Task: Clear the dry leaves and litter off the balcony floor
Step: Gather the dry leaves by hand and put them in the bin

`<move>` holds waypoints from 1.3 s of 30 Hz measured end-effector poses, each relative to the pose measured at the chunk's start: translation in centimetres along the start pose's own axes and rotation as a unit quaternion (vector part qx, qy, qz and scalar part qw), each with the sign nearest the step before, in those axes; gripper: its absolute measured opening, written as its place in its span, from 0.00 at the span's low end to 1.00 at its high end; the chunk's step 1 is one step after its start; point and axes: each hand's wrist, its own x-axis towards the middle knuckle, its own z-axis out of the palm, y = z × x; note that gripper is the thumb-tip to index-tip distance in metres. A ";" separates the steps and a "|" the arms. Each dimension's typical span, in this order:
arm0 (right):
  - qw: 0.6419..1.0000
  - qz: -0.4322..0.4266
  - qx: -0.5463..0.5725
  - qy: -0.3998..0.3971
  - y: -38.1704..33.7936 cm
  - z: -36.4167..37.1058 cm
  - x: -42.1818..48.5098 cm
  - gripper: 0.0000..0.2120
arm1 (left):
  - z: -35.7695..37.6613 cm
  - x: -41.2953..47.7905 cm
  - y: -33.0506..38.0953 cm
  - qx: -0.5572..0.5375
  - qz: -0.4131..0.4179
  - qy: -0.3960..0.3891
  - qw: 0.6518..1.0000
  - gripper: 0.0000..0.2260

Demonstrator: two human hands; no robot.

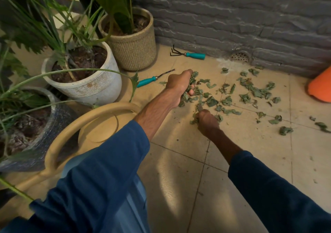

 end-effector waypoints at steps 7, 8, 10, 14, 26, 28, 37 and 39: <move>1.000 -0.013 -0.019 0.015 0.7 0.1 -2.9 0.16 | 1.1 -0.5 -0.1 0.009 0.001 -0.017 1.000 0.16; 1.000 0.000 -0.010 0.029 1.1 -0.2 -3.1 0.17 | 1.2 -0.5 -0.1 0.010 0.001 -0.019 1.000 0.15; 0.998 0.029 0.007 0.053 2.0 -1.3 -3.4 0.16 | 1.6 -0.5 -0.2 0.012 0.000 -0.026 1.000 0.14; 0.996 0.056 0.027 0.065 4.2 -3.7 -2.8 0.14 | 2.1 -0.5 -0.2 0.008 -0.008 -0.031 0.999 0.12; 0.997 0.074 0.001 0.004 6.0 -2.8 -2.0 0.11 | 3.0 -0.2 -1.0 0.045 -0.013 -0.031 0.998 0.12; 0.997 0.076 0.021 0.007 6.4 -2.8 -2.4 0.11 | 3.3 -0.2 -1.1 0.048 -0.016 -0.034 0.998 0.13; 0.990 0.084 0.113 0.009 10.0 -6.7 -1.9 0.10 | 5.6 -1.5 -0.9 0.069 -0.019 -0.013 0.997 0.12; 0.987 0.081 0.139 0.010 9.7 -8.2 -1.2 0.10 | 5.7 -2.5 -0.1 0.062 -0.019 -0.001 0.998 0.12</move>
